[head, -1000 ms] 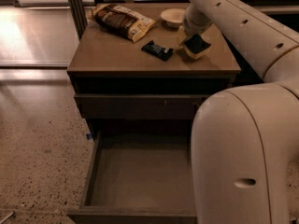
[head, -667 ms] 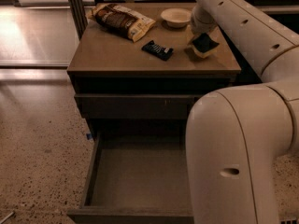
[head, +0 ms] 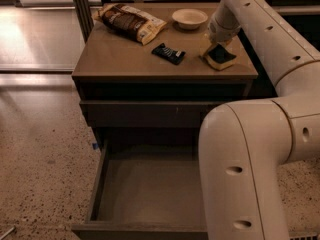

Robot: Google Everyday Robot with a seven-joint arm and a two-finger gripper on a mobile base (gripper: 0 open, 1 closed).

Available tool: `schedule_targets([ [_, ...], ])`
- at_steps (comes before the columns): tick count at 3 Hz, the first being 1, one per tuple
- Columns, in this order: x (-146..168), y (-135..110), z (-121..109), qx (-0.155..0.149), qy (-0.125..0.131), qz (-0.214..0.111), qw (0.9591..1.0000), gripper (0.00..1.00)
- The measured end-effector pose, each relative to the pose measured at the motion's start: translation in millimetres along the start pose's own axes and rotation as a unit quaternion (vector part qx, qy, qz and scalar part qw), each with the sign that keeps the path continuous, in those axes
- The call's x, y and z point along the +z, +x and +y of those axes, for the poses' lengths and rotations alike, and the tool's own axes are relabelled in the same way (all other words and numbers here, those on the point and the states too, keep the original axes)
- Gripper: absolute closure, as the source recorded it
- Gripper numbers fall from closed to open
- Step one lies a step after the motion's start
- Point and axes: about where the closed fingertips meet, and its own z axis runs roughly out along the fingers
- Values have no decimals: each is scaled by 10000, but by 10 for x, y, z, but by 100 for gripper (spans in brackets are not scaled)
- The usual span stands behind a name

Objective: Pick sponge from middle drawer and place on counter

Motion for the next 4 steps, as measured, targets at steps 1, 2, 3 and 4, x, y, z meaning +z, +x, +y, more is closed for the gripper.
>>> schedule_targets([
  [1,-26,-22,64,7,-123,-4,9999,81],
  [2,-25,-22,64,7,-123,-3,9999,58],
  [3,-24,-22,65,7,-123,-3,9999,35],
  [4,-24,-22,65,7,-123,-3,9999,12],
])
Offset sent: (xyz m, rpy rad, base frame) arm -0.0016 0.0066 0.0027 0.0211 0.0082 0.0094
